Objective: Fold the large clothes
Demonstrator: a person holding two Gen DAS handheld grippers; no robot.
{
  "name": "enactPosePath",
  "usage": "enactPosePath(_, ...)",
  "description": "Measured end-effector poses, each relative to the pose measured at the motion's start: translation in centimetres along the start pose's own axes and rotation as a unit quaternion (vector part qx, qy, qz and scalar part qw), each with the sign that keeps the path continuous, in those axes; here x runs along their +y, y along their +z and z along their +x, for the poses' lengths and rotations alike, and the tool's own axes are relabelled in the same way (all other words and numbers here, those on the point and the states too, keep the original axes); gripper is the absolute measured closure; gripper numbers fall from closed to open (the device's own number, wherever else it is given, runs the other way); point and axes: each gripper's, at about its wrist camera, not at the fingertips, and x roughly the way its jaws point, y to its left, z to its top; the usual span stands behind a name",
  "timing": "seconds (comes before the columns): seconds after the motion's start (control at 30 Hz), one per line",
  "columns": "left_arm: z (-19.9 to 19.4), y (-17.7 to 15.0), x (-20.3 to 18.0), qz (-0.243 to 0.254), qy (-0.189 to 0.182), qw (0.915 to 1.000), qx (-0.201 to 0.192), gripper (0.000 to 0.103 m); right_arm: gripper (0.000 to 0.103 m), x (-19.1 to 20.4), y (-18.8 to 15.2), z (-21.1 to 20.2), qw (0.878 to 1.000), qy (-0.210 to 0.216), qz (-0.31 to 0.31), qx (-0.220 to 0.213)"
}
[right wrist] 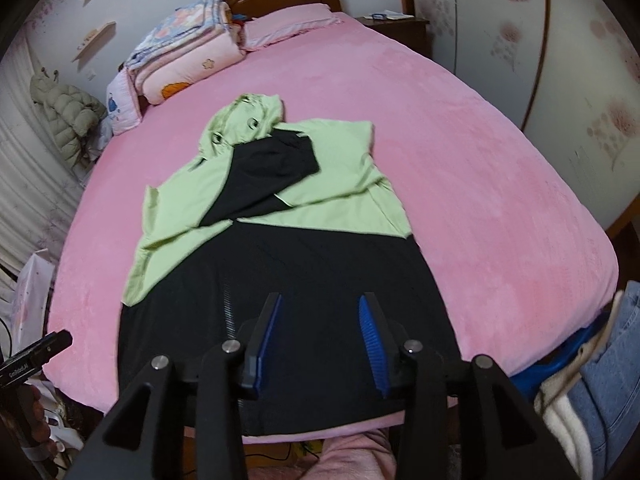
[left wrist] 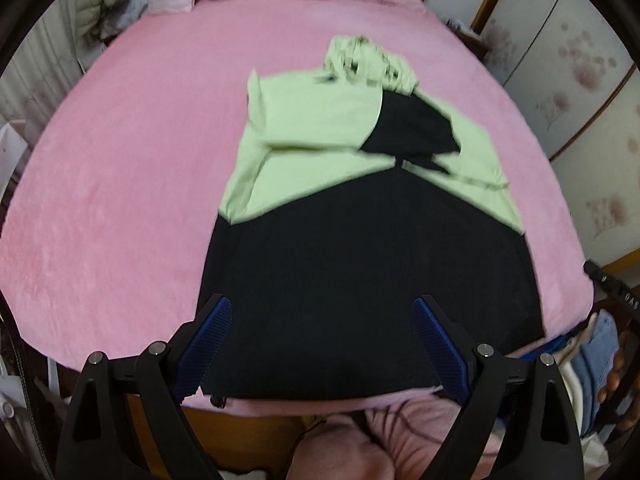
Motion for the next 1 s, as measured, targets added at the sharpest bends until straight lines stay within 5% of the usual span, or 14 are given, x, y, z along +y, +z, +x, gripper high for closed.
enactPosePath(0.3,7.3,-4.2,4.7,-0.019,0.045,0.9965,0.068,0.020,0.063,-5.7,-4.2,4.3,0.999,-0.009,0.007,0.038)
enactPosePath(0.6,11.8,-6.1,10.9,-0.098,0.017,0.9903,0.098,0.020,0.062,-11.2,-6.3,9.3,0.993,-0.042,0.017,0.108)
enactPosePath(1.0,14.3,-7.3,12.8,-0.090,-0.005,0.9899,0.110,0.020,0.062,-13.9,-6.3,12.6,0.989,-0.026,0.019,0.143)
